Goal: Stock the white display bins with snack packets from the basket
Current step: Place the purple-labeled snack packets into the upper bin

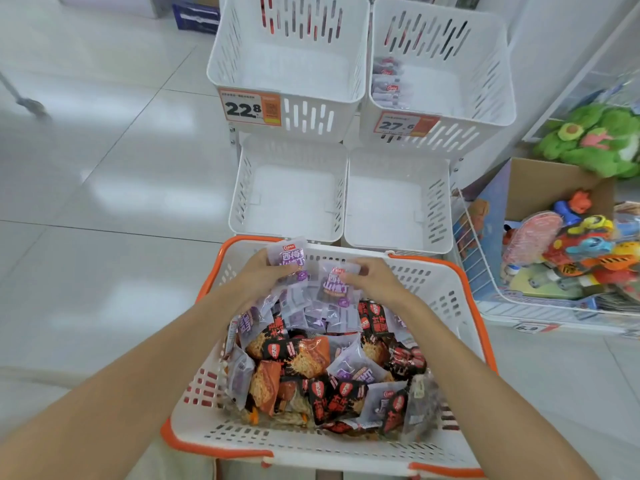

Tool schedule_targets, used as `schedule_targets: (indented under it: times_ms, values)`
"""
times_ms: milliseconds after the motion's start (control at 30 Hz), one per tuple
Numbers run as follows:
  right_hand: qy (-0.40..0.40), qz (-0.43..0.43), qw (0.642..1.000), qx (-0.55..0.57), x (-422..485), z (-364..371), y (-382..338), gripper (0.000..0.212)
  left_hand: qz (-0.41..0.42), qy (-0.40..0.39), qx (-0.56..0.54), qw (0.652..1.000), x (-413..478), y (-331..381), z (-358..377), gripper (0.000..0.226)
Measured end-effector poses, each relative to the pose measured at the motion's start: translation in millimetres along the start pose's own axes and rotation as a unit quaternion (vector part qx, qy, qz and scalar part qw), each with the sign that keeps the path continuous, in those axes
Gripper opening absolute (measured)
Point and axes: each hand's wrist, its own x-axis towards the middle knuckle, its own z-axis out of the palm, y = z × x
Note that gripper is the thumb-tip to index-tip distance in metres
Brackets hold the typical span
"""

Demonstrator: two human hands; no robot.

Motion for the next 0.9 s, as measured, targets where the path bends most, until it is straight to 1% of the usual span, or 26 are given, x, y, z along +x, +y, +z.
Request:
schedule_targets:
  times_ms: [100,200,267,333,433,500,567,600,667,700,733,800,833,900]
  values:
    - [-0.003,-0.011,0.998,0.056,-1,-19,-23,0.019,0.005,-0.084,-0.019,0.996,-4,10,16,0.016]
    - [0.002,-0.026,0.994,0.102,-6,-30,-40,0.019,0.049,-0.154,0.007,0.987,-3,20,36,0.032]
    - [-0.002,-0.035,0.989,0.146,-9,-37,-48,0.013,0.070,-0.177,0.019,0.982,0,26,44,0.042]
    - [-0.004,-0.049,0.985,0.164,-12,-44,-55,0.012,0.080,-0.183,0.018,0.980,-1,34,51,0.042]
    - [0.037,-0.060,0.988,0.135,-12,-44,-63,0.022,0.090,-0.204,0.029,0.974,-3,46,55,0.040]
    - [0.051,-0.063,0.990,0.116,-13,-43,-70,0.034,0.094,-0.202,0.056,0.973,-1,53,57,0.042]
    - [0.024,-0.051,0.991,0.121,-15,-48,-79,0.049,0.108,-0.185,0.105,0.971,-3,68,59,0.043]
    - [-0.002,-0.042,0.990,0.132,-15,-53,-85,0.050,0.121,-0.173,0.129,0.969,-5,78,61,0.039]
    - [-0.064,-0.052,0.985,0.150,-13,-68,-98,0.044,0.141,-0.152,0.158,0.965,-4,104,61,0.034]
    - [-0.086,-0.064,0.981,0.161,-11,-77,-106,0.043,0.148,-0.142,0.161,0.965,-2,118,60,0.038]
    - [-0.090,-0.071,0.977,0.178,-8,-85,-113,0.043,0.155,-0.127,0.163,0.966,1,131,59,0.049]
    - [-0.068,-0.075,0.972,0.213,0,-103,-132,0.042,0.171,-0.086,0.169,0.967,8,160,59,0.072]
    - [-0.060,-0.078,0.970,0.224,5,-112,-141,0.043,0.182,-0.071,0.169,0.966,11,174,60,0.075]
    - [-0.055,-0.094,0.967,0.230,16,-130,-159,0.048,0.212,-0.055,0.176,0.960,20,201,64,0.072]
